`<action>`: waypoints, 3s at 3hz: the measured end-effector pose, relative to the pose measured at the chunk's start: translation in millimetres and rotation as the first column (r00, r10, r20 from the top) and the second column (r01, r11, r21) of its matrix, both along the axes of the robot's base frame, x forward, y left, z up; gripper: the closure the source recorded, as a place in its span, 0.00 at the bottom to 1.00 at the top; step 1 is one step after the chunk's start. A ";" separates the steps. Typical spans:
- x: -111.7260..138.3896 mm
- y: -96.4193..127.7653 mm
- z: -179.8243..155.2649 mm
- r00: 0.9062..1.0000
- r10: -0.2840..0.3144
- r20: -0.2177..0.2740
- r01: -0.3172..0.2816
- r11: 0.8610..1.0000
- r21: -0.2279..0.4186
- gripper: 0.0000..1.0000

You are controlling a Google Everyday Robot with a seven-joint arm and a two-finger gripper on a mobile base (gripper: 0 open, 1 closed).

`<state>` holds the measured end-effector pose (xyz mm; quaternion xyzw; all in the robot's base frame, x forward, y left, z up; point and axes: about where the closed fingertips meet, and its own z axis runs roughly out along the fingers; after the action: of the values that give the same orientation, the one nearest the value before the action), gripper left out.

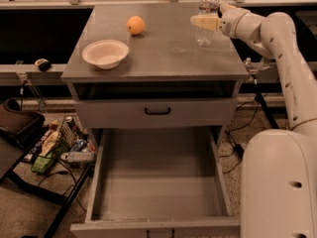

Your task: Place water bottle into middle drawer

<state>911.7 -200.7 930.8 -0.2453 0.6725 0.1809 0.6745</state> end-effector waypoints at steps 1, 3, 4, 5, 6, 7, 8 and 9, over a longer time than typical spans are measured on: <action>0.1 0.2 -0.2 1.000 0.000 -0.001 0.000 1.000 0.001 0.42; 0.1 0.3 -0.2 1.000 0.000 -0.001 0.000 1.000 0.001 0.89; 0.1 0.3 -0.1 1.000 0.000 0.000 0.000 1.000 0.001 1.00; -16.9 14.0 22.6 0.997 0.047 0.058 -0.045 0.999 -0.023 1.00; -69.0 8.9 72.5 0.982 0.078 0.171 -0.068 0.996 -0.064 1.00; -140.5 -6.2 124.5 0.955 0.072 0.288 -0.037 0.992 -0.124 1.00; -217.9 3.8 161.6 0.929 0.095 0.357 -0.026 0.981 -0.194 1.00; -278.0 19.5 136.6 0.927 0.149 0.343 -0.076 0.973 -0.216 1.00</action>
Offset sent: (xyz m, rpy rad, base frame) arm 0.0001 0.0002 -0.0002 0.0008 0.0007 -0.0001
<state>633.7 -181.1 1067.4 -0.3785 0.5382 0.1036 0.7459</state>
